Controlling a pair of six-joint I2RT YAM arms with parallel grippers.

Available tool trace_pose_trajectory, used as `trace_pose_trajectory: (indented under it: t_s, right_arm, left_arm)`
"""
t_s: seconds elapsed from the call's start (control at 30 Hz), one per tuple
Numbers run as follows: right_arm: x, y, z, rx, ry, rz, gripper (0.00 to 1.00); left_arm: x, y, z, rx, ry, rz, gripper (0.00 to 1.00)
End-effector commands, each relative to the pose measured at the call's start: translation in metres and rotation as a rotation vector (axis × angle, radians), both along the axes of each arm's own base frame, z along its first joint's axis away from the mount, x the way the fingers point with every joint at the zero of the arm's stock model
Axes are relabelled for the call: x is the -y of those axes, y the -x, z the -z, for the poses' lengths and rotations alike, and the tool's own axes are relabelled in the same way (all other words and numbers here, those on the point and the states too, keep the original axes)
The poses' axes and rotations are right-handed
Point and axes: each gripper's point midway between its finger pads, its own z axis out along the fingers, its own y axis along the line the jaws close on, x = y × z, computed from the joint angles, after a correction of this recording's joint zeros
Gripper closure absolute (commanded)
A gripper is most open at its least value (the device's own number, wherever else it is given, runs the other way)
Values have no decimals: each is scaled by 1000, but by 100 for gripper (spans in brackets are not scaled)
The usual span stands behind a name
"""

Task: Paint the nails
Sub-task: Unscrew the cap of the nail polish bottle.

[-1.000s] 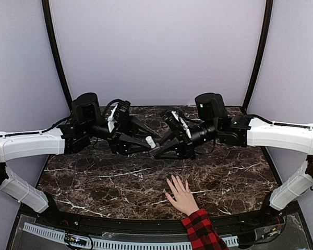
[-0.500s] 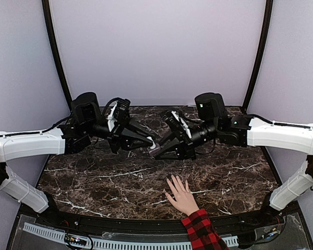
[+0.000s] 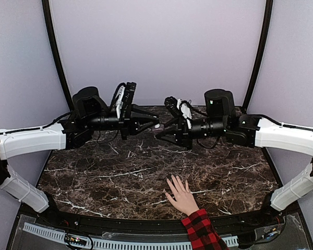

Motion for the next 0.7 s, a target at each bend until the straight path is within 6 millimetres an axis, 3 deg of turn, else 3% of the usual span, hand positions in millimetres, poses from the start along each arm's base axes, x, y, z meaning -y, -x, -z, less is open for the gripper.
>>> trace_pose_trajectory:
  t_s: [0.0, 0.13, 0.43, 0.67]
  right_arm:
    - [3, -44, -23, 71, -77, 242, 100]
    - [6, -59, -23, 87, -68, 329, 100]
    - [2, -79, -14, 88, -21, 406, 100]
    - [5, -86, -10, 69, -24, 455, 100]
  left_arm:
    - [14, -32, -1, -86, -14, -153, 100]
    - [17, -54, 4, -141, 2, -257, 100]
    - [24, -84, 18, -197, -21, -408, 100]
    - [20, -88, 9, -202, 2, -443, 100]
